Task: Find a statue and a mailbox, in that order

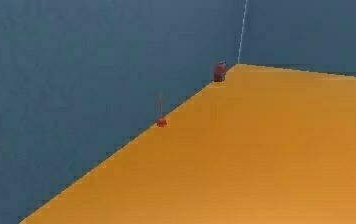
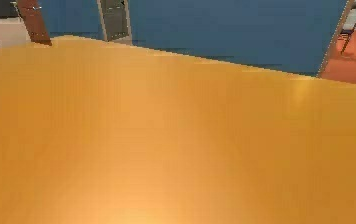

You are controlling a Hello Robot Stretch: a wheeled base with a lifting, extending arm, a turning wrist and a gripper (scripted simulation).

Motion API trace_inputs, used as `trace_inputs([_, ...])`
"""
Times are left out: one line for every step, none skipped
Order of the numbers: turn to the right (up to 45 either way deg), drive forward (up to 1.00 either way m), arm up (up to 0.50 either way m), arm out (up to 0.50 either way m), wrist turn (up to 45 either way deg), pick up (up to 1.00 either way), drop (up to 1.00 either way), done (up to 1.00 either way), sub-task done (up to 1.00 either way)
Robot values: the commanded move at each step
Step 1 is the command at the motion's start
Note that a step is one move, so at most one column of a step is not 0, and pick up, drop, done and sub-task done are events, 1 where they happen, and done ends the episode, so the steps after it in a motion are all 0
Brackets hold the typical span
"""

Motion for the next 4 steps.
trace_inputs([45.0, 0.0, 0.0, 0.0, 0.0, 0.0, 0.0, 0.0, 0.0])
trace_inputs([45.0, 0.0, 0.0, 0.0, 0.0, 0.0, 0.0, 0.0, 0.0])
trace_inputs([42.0, 0.0, 0.0, 0.0, 0.0, 0.0, 0.0, 0.0, 0.0])
trace_inputs([0.0, 1.0, 0.0, 0.0, 0.0, 0.0, 0.0, 0.0, 0.0])
